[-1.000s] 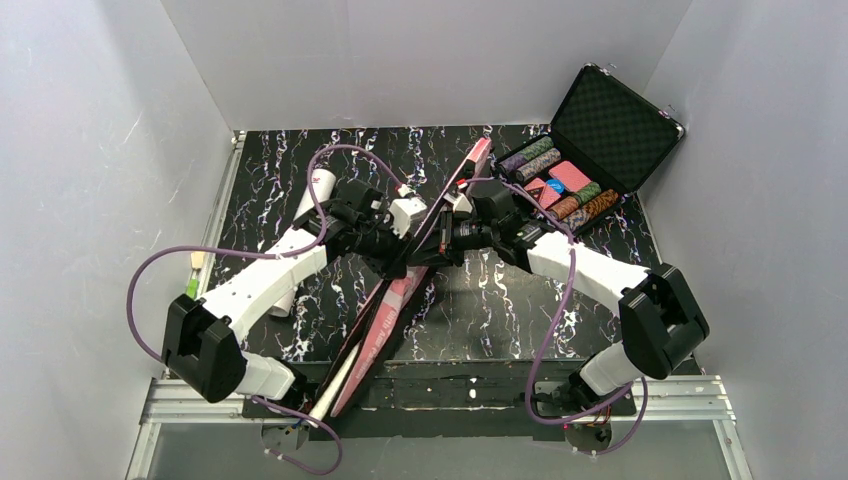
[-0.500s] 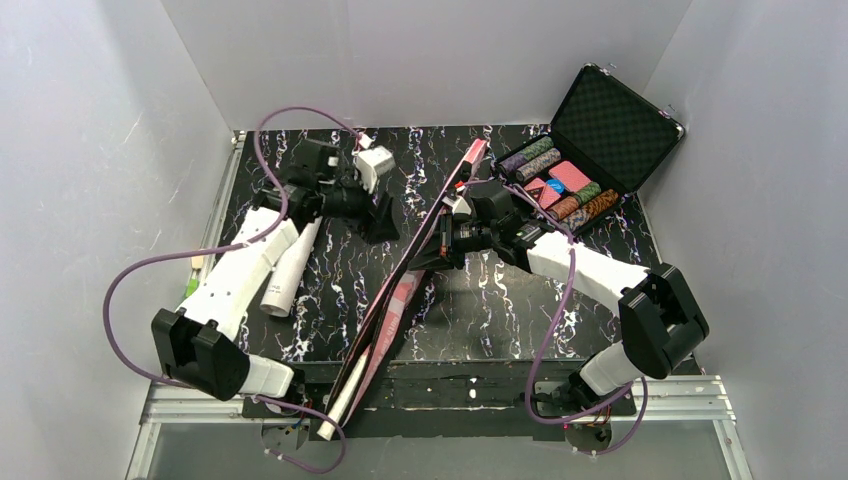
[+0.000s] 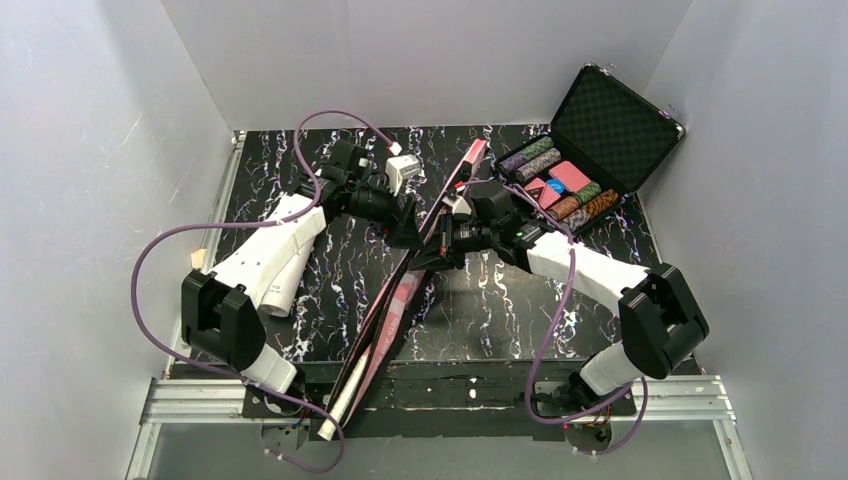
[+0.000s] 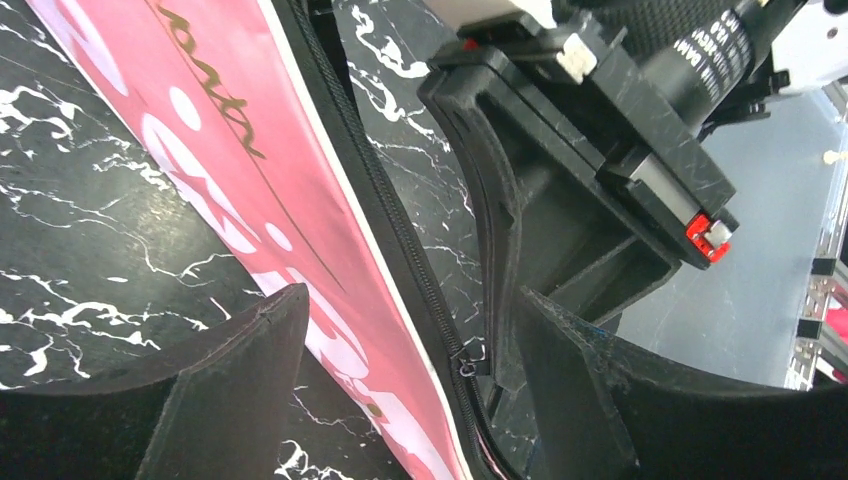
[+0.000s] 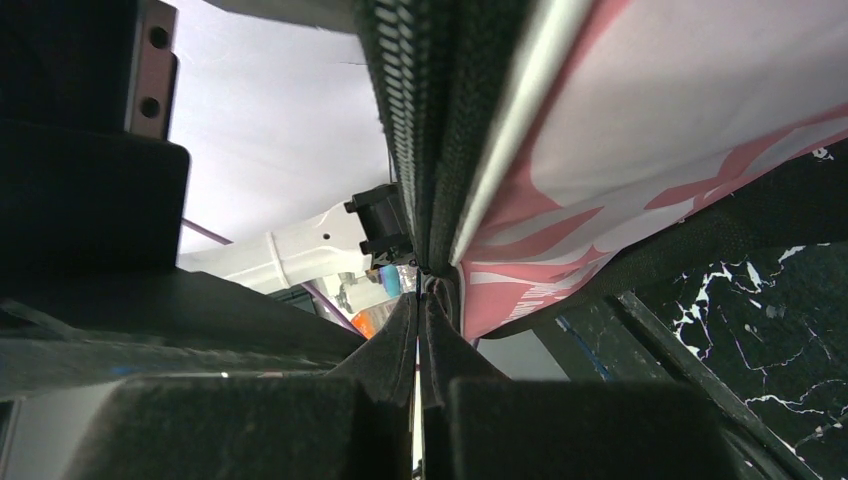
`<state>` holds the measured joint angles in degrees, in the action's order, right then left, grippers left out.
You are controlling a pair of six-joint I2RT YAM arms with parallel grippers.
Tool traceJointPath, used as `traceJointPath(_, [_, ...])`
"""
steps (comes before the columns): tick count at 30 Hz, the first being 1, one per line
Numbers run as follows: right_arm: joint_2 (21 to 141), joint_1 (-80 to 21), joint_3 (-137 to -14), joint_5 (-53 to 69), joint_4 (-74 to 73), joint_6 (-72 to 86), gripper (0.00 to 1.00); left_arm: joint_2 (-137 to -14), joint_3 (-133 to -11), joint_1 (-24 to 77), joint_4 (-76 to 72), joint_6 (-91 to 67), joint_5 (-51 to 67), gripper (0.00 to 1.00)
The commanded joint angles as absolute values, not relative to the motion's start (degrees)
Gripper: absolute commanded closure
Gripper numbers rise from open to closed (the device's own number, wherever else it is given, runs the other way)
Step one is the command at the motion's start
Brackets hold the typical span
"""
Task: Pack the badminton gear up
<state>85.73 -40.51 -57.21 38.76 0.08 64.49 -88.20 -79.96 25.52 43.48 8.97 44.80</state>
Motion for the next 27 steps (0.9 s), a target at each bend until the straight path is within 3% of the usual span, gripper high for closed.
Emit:
traceJointPath(1, [85.48,-41.04,-59.06,39.94,2.62,65.11,0.99,-86.59,-78.93,26.73,43.19,11.15,44.05,0.27])
traceJointPath(5, [85.95,-41.04,-59.55,39.96,3.42,65.84,0.99,-87.27,-78.55,27.47,43.05,11.64,43.63,0.36])
traceJointPath(9, [86.00,-41.04,-59.90,40.12,4.10,66.36,0.99,-88.35,-78.48,27.60,42.54,11.94,44.02,0.60])
traceJointPath(16, [85.17,-41.11,-59.48,39.95,5.19,67.10,0.99,-90.17,-79.29,27.60,40.98,11.07,43.63,0.70])
traceJointPath(21, [84.52,-41.13,-58.75,39.79,6.33,67.94,0.99,-91.56,-80.23,27.60,40.49,9.56,44.00,1.00])
traceJointPath(27, [83.82,-41.13,-58.12,39.21,6.42,68.05,0.99,-91.32,-80.23,27.02,36.81,4.84,43.65,1.00])
